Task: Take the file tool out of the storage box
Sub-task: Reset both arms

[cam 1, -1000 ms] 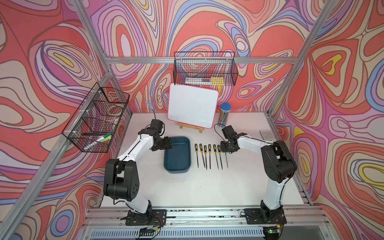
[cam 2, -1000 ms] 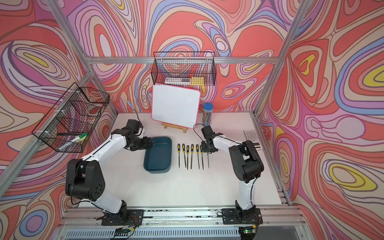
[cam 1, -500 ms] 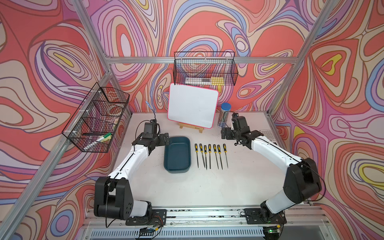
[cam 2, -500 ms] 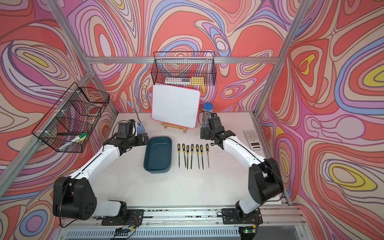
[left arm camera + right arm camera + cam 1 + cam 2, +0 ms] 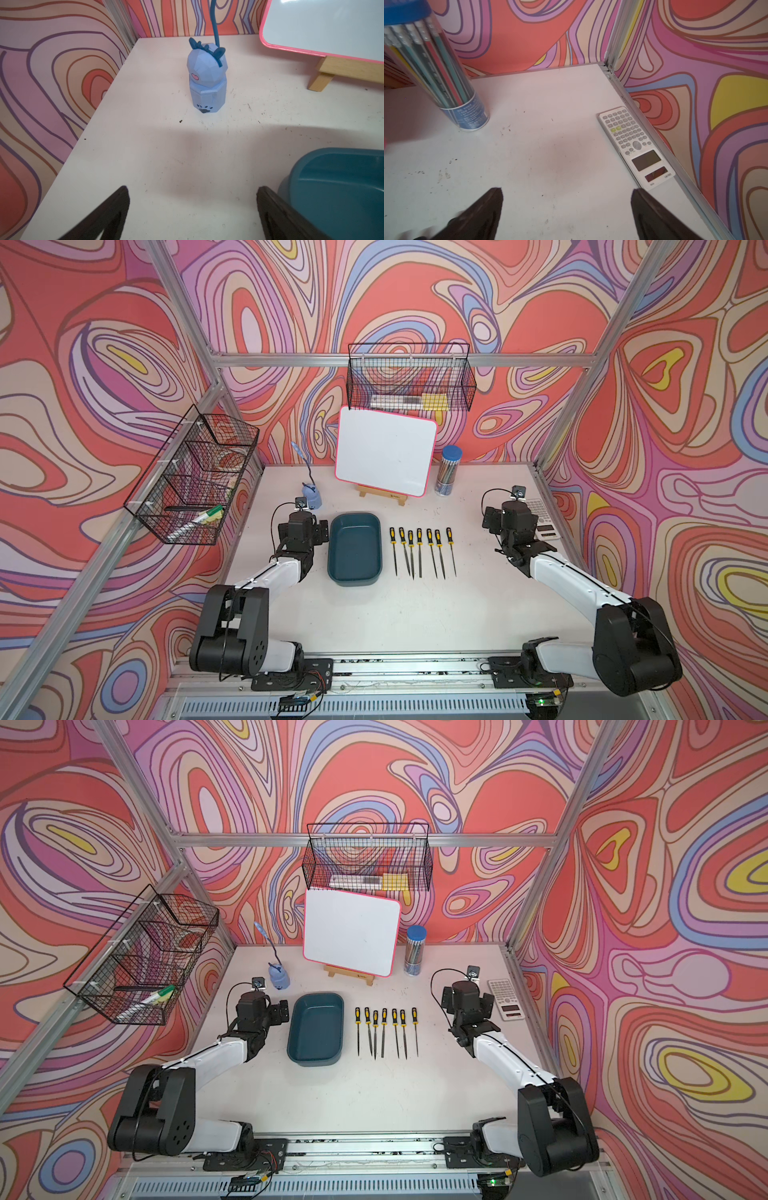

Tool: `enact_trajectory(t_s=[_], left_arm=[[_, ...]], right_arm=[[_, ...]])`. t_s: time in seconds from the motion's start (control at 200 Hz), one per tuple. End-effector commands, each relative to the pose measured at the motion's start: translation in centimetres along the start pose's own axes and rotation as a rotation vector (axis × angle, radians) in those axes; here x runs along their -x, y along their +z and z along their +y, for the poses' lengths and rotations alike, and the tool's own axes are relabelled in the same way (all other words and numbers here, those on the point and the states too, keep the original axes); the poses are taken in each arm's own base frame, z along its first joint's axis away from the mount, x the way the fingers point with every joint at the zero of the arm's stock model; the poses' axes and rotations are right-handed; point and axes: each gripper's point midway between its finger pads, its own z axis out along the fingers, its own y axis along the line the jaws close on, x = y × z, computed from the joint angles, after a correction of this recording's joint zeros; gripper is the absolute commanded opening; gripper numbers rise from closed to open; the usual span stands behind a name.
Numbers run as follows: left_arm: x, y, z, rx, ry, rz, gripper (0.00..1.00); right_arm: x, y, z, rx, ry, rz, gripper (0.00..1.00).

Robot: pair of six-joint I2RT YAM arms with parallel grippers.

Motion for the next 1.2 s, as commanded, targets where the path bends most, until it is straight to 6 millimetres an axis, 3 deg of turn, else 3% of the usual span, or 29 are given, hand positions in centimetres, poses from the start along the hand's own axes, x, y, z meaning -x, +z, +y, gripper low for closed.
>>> enact_trajectory(t_s=[0.0, 0.23, 0.496, 0.556, 0.696, 1.192], left_arm=[[0.3, 0.1, 0.4, 0.018, -0.007, -0.124, 1.0], [-1.2, -0.1, -0.3, -0.022, -0.007, -0.198, 1.0], [-1.6, 0.2, -1.3, -0.066, 0.017, -0.187, 1.0], [-1.4, 0.2, -1.3, -0.069, 0.016, -0.194, 1.0], [-1.5, 0.2, -1.3, -0.071, 0.016, -0.192, 1.0], [-1.5, 0.2, -1.3, -0.071, 0.017, -0.192, 1.0]], right_arm=[[0.4, 0.7, -1.0, -0.021, 0.007, -0.114, 0.98], [-1.5, 2.2, 0.9, 0.066, 0.007, -0.297, 0.98], [-4.2, 3.0, 1.8, 0.166, 0.005, -0.292, 0.98], [-3.4, 3.3, 1.8, 0.162, 0.014, -0.313, 0.98], [-4.1, 4.5, 2.1, 0.165, -0.003, -0.233, 0.98], [-3.9, 5.4, 2.3, 0.197, 0.007, -0.206, 0.98]])
